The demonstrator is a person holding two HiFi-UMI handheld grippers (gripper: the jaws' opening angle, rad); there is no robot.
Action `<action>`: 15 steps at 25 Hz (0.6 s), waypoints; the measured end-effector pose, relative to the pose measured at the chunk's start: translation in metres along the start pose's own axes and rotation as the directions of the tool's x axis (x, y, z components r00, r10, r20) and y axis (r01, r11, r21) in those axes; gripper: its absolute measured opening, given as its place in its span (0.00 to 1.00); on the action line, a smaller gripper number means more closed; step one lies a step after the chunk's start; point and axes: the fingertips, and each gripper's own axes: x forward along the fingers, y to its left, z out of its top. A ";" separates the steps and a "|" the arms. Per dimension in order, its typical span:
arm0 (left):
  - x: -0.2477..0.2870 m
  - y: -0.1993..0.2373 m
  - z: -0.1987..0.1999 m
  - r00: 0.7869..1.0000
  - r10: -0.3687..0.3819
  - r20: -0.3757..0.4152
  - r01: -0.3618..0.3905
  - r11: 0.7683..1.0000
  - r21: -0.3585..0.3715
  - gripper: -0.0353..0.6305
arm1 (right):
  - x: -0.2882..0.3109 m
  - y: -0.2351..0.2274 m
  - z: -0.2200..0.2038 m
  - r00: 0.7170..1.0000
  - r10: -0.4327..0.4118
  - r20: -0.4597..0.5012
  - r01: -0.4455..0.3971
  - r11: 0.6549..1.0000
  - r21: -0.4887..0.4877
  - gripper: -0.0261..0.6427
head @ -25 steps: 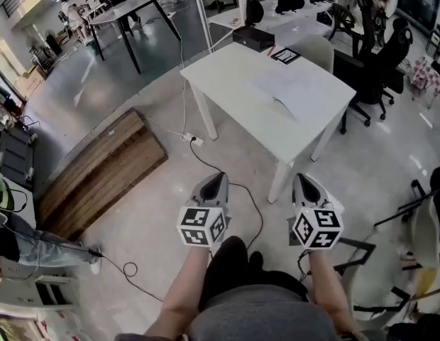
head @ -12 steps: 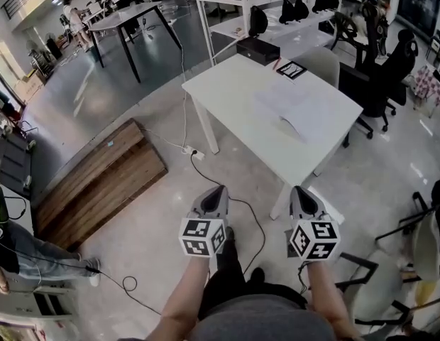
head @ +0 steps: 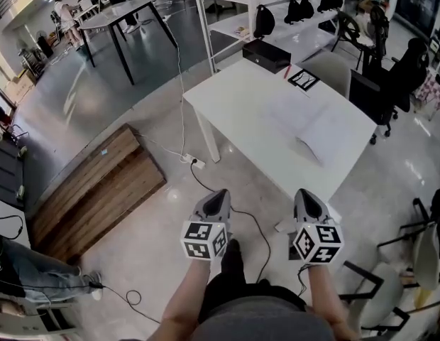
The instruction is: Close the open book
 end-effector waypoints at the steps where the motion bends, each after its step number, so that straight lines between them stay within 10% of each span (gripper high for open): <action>1: 0.005 0.008 0.002 1.000 -0.008 -0.005 0.008 1.000 0.002 0.06 | 0.008 0.002 0.002 1.000 -0.012 0.000 0.012 1.000 0.004 0.05; 15: 0.066 0.088 0.019 0.993 -0.107 -0.044 0.108 0.994 0.024 0.06 | 0.081 0.006 0.009 0.985 -0.173 -0.004 0.172 0.982 0.083 0.05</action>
